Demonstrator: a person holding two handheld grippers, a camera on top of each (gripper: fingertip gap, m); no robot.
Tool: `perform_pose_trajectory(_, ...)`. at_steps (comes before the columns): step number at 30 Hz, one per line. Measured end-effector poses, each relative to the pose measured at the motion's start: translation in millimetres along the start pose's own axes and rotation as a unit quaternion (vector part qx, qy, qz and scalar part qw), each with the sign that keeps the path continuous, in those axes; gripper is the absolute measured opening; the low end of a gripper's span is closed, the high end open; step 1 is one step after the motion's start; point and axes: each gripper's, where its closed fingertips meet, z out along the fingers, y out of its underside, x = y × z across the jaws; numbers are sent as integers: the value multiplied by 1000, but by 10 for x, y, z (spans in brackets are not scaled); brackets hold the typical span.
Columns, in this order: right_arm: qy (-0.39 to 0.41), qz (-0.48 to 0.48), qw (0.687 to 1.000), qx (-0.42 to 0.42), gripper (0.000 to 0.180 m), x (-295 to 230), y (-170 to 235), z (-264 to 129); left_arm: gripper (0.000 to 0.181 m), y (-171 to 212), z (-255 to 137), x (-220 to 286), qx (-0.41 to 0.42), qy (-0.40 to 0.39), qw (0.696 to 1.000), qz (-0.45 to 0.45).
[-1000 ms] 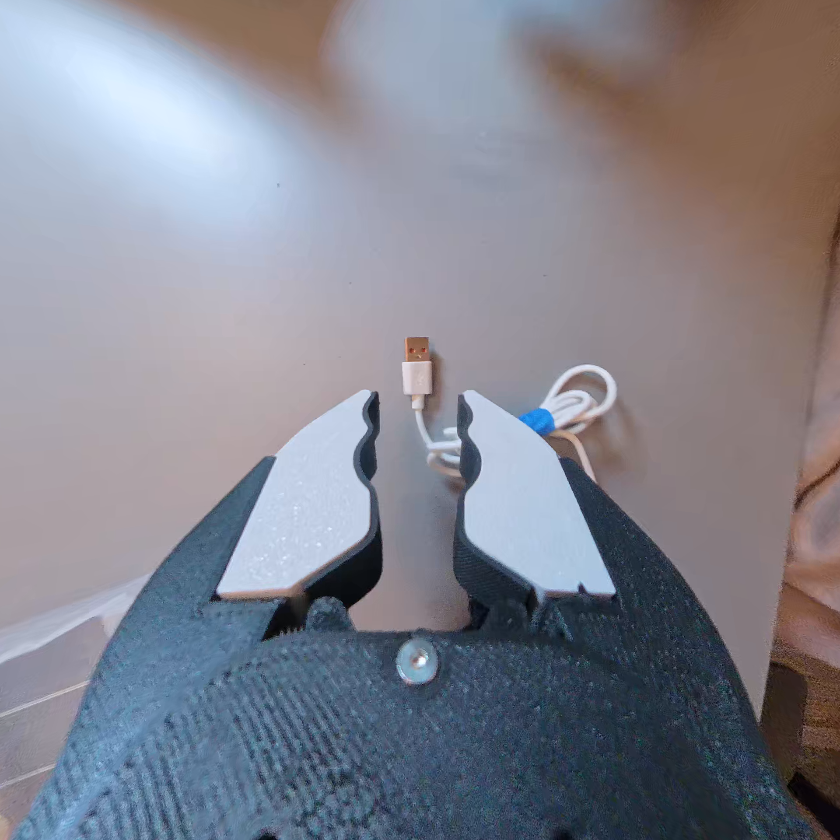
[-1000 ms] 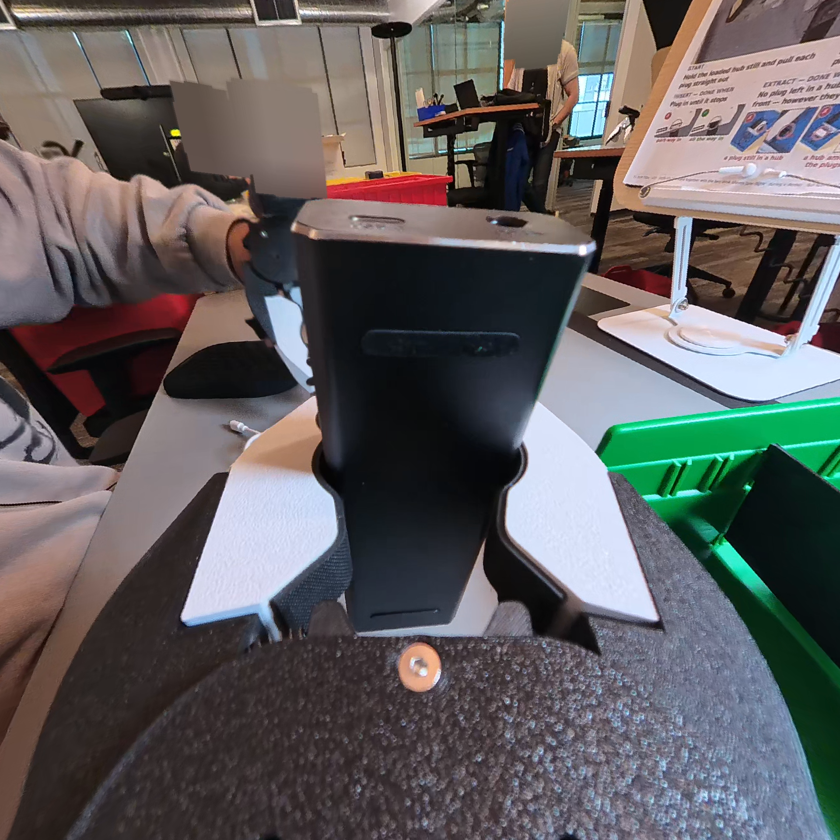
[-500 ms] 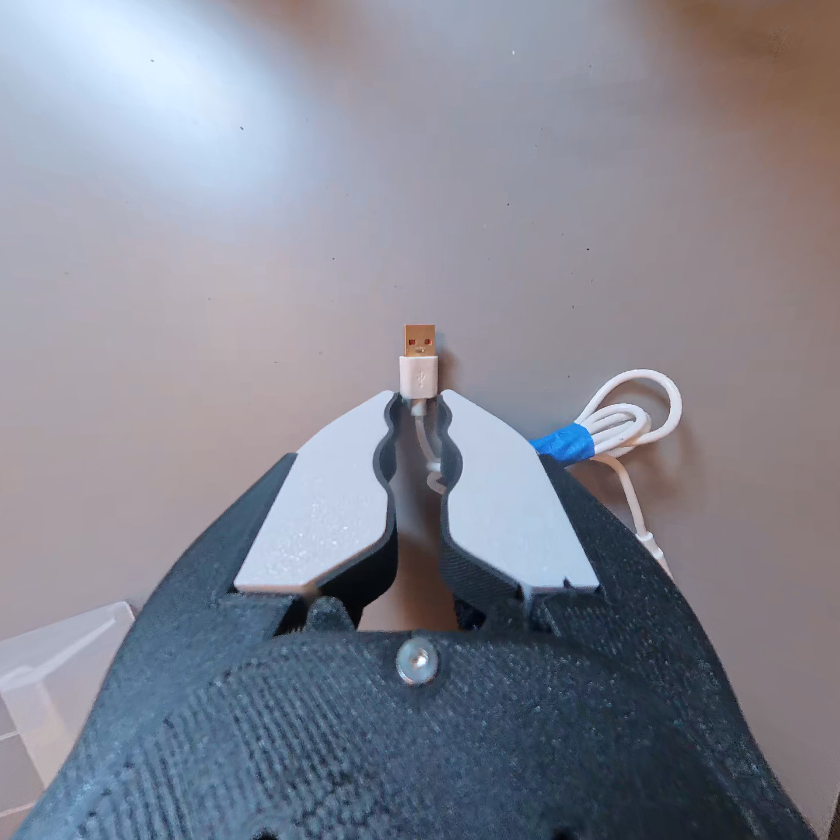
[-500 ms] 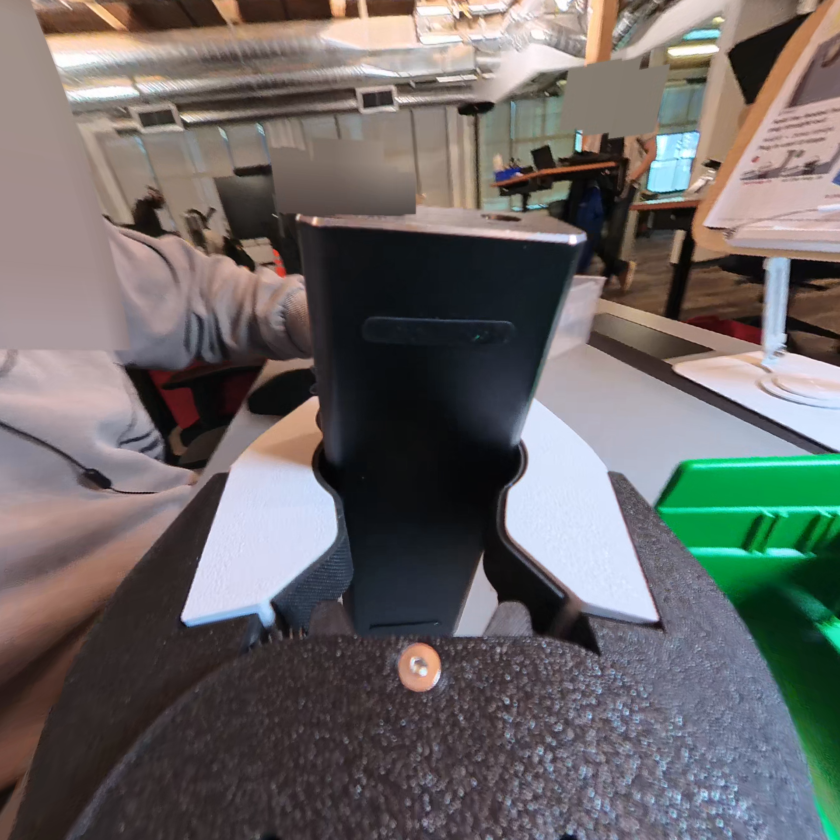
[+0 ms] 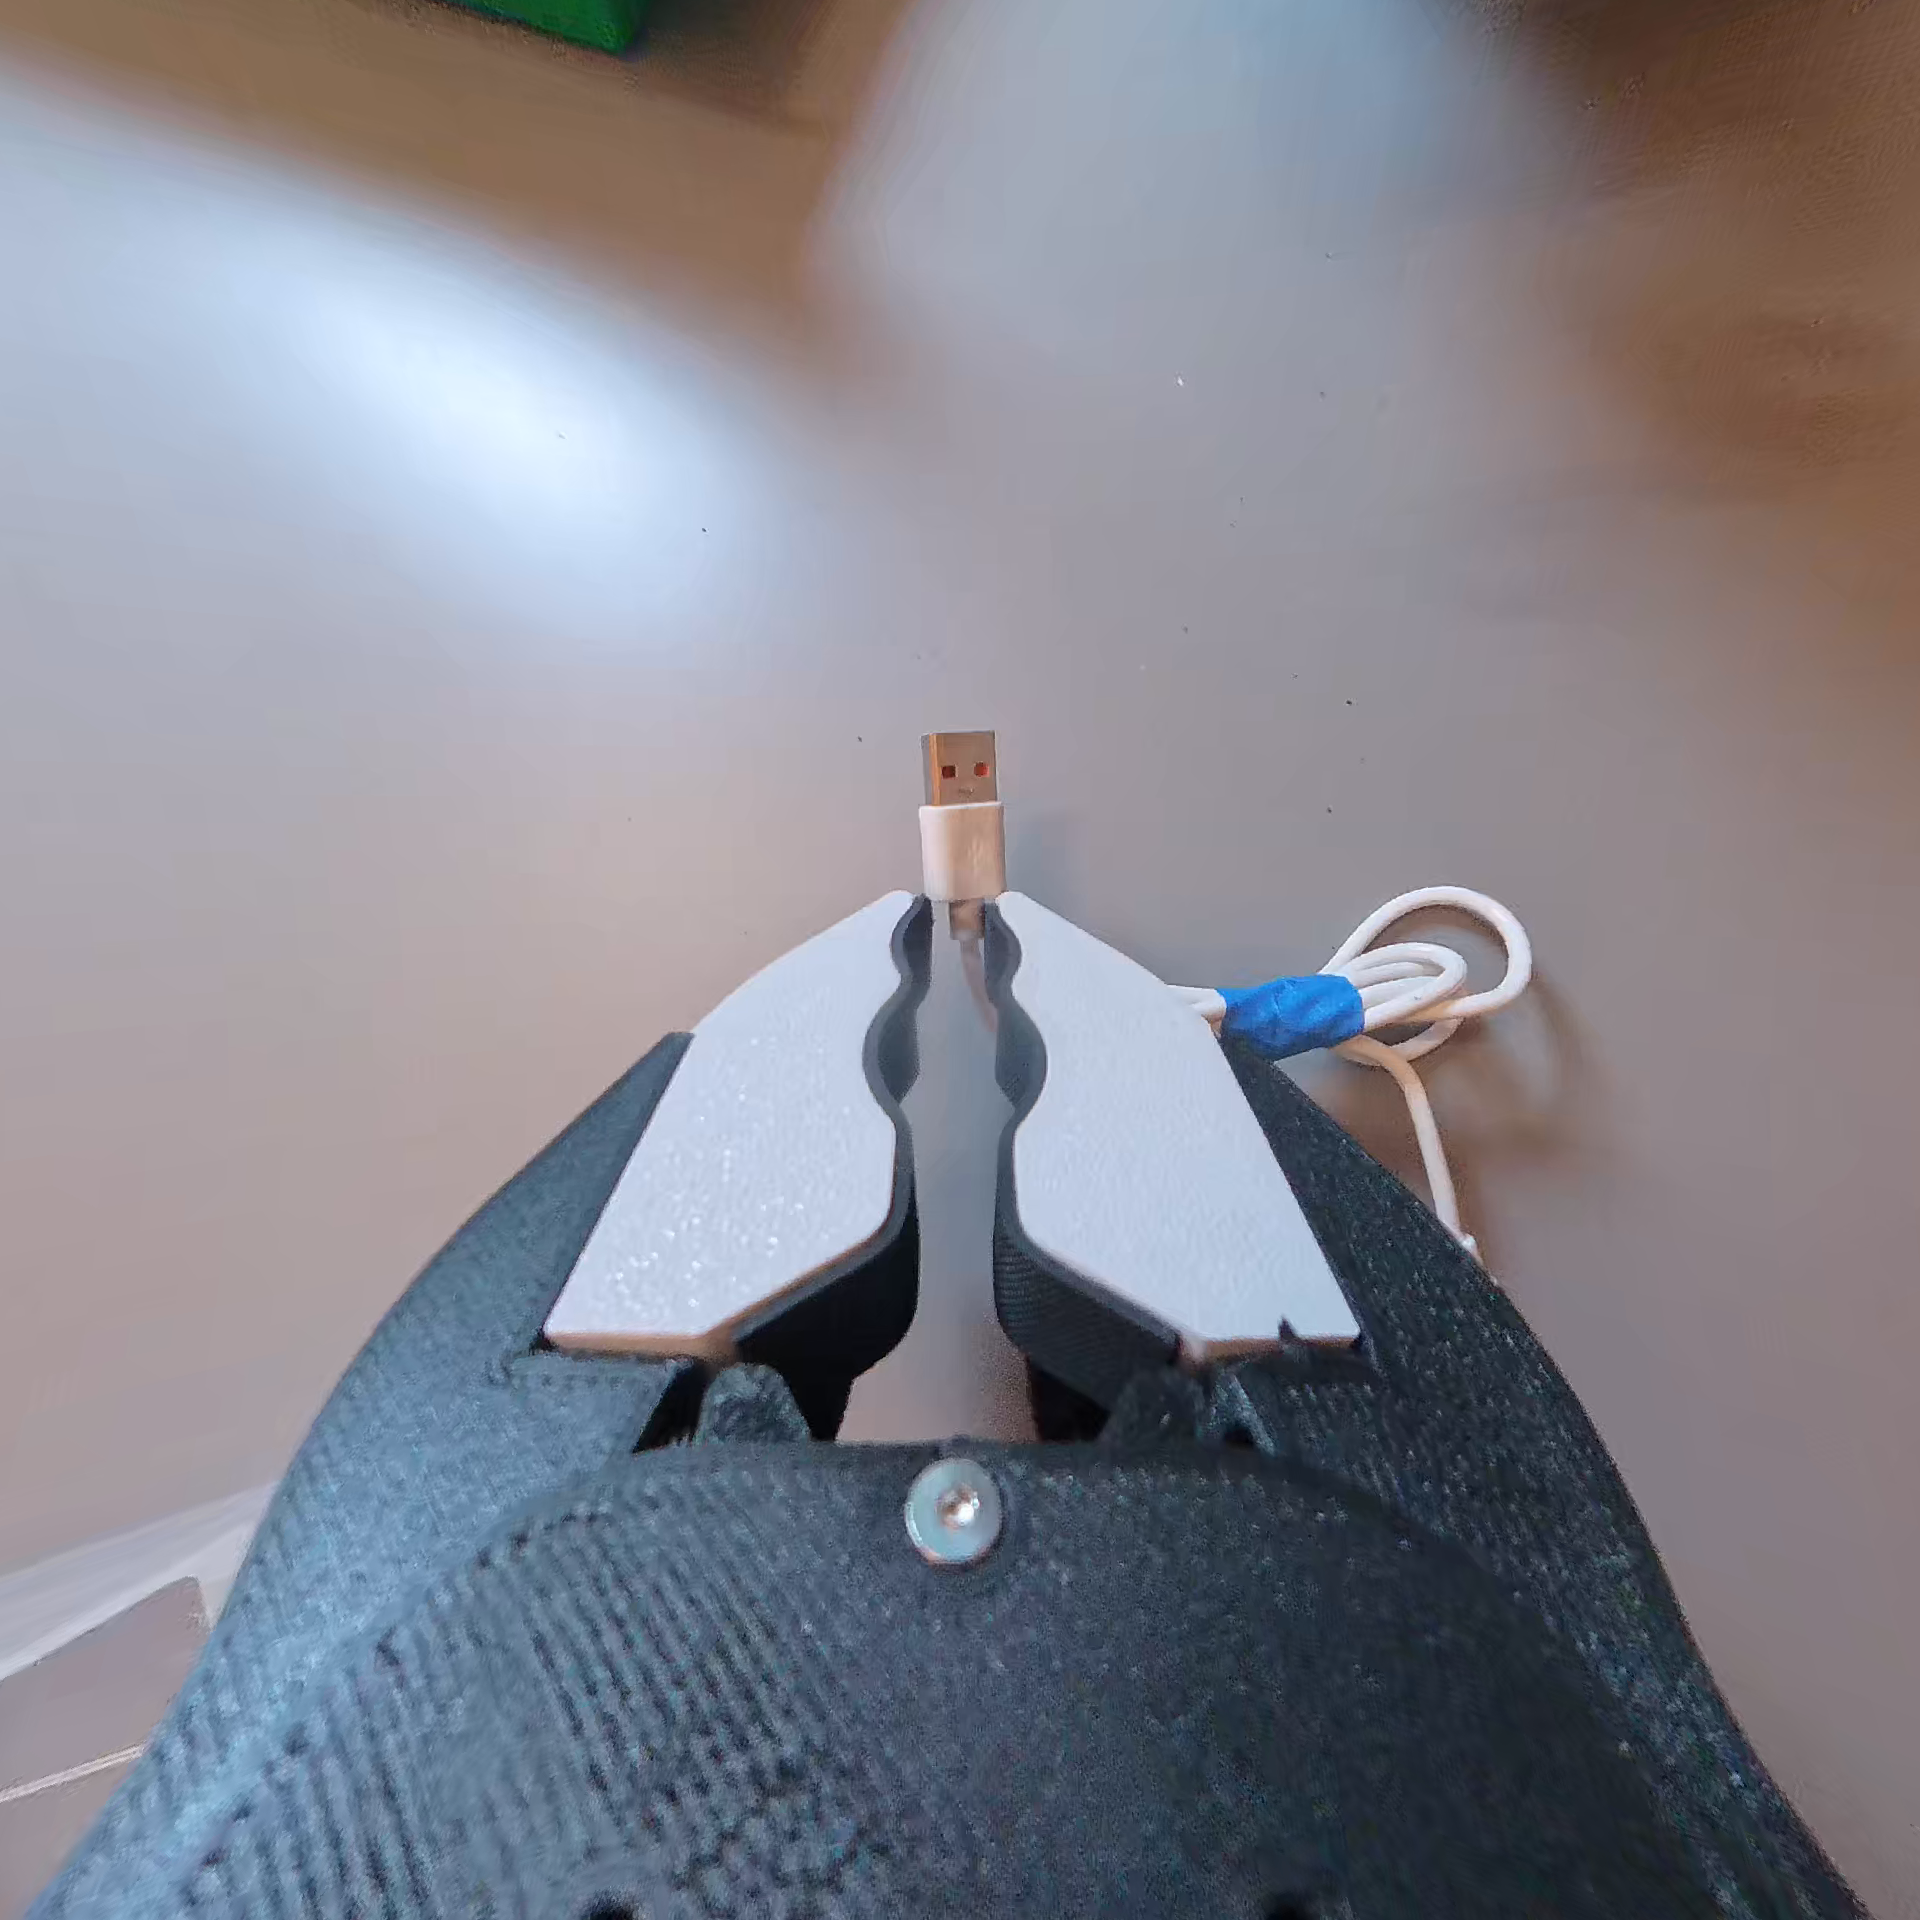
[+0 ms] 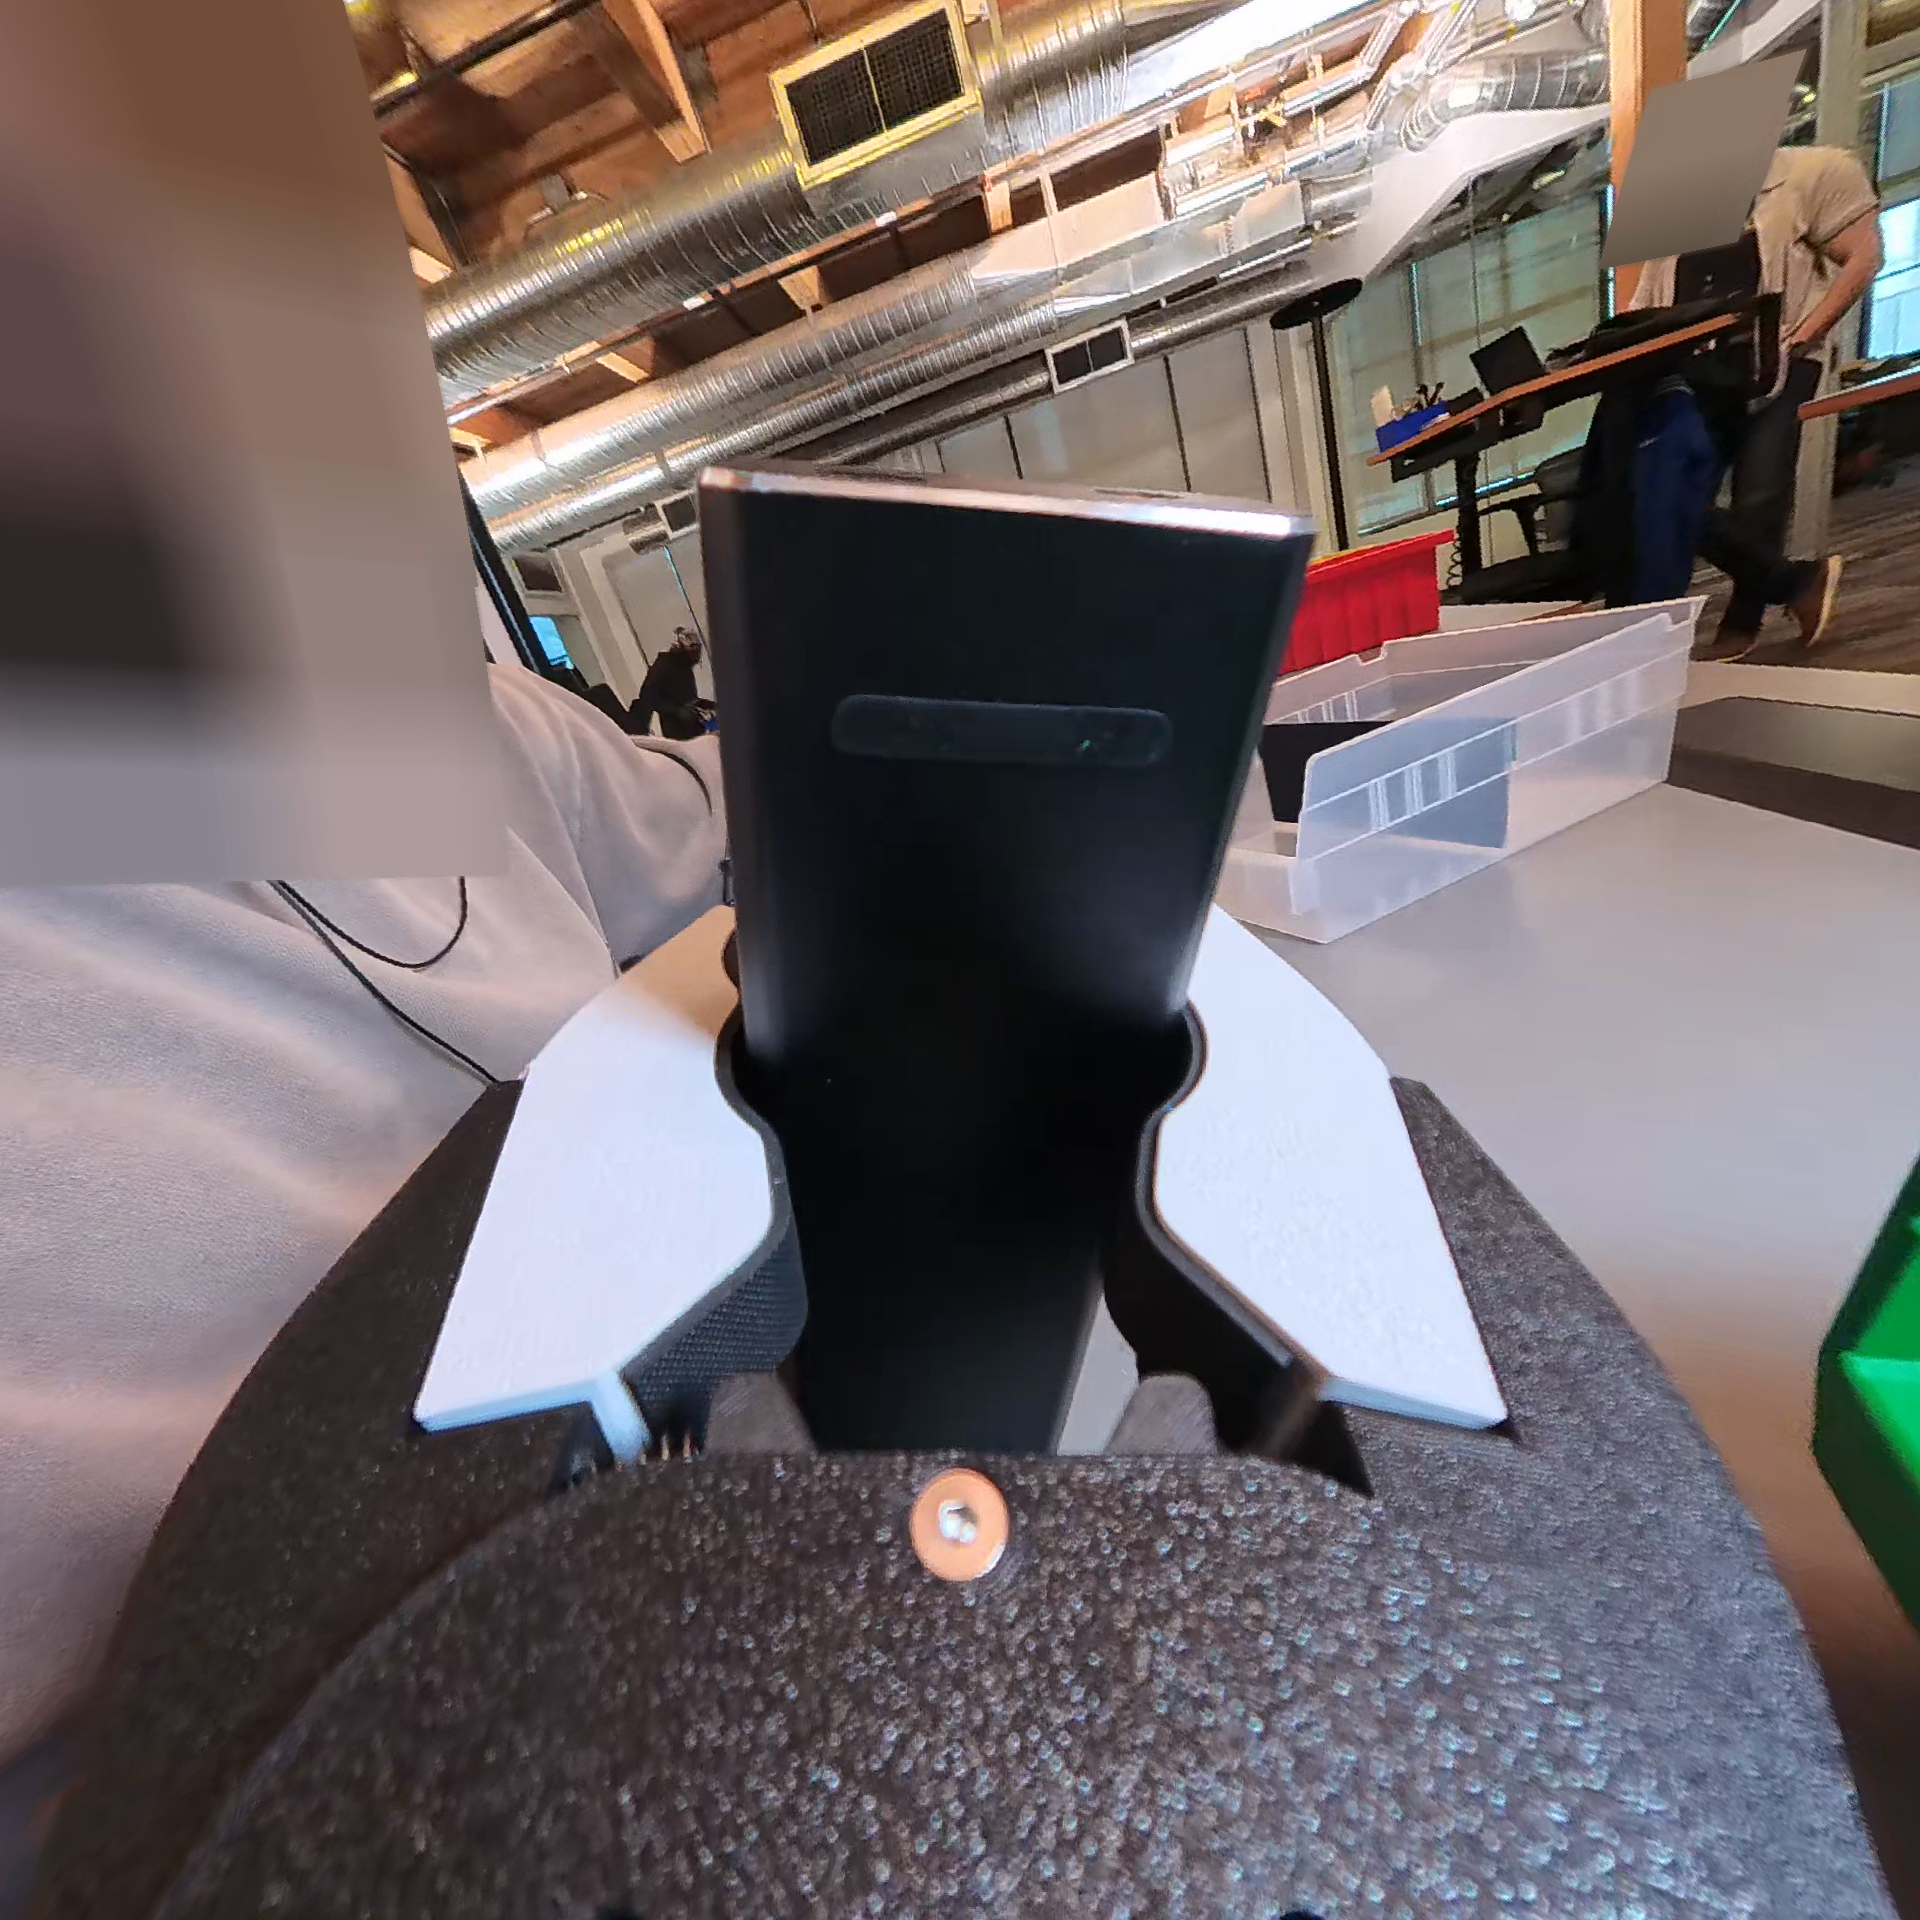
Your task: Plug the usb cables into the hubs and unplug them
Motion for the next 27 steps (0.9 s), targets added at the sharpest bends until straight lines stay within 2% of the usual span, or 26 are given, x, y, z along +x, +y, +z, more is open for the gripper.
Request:
perform_pose_trajectory(1,-1,2,1000,1,73,-2,-2,-2,10,-12,-4,-12,3,-2,1000,0)
perform_pose_trajectory(9,0,0,1000,2,73,-5,-17,-19,7,-209,-249,-308,36,-68,997,7)
perform_pose_trajectory(12,2,-3,1000,2,73,-6,-28,-25,7,-351,-481,-529,51,-136,989,26)
perform_pose_trajectory(15,5,-7,1000,5,73,-7,-47,-32,7,-522,-792,-770,67,-252,963,67)
perform_pose_trajectory(17,7,-9,1000,6,73,-12,-59,-37,7,-598,-860,-718,68,-287,950,103)
perform_pose_trajectory(23,6,-12,1000,7,73,-28,-76,-40,14,-392,-303,155,64,-78,992,77)
perform_pose_trajectory(27,6,-11,1000,7,73,-30,-77,-36,20,-152,-175,236,8,-35,995,94)
